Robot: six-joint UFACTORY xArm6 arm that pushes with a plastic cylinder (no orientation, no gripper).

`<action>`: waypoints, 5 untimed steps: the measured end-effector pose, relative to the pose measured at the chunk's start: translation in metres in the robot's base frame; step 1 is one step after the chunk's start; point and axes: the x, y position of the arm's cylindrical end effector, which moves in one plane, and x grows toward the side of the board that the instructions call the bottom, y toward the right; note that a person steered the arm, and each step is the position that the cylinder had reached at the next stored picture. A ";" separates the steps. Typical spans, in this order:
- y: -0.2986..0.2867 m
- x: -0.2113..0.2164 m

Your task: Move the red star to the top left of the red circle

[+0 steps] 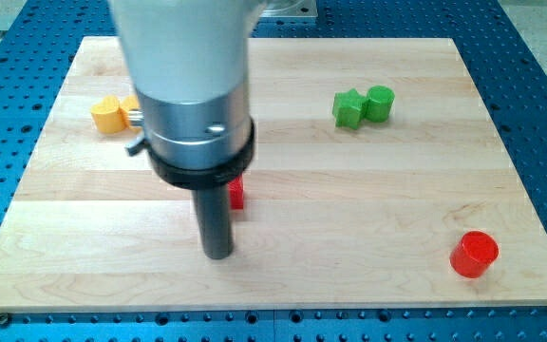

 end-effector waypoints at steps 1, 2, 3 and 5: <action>-0.047 -0.014; -0.059 -0.049; -0.013 -0.059; 0.039 -0.077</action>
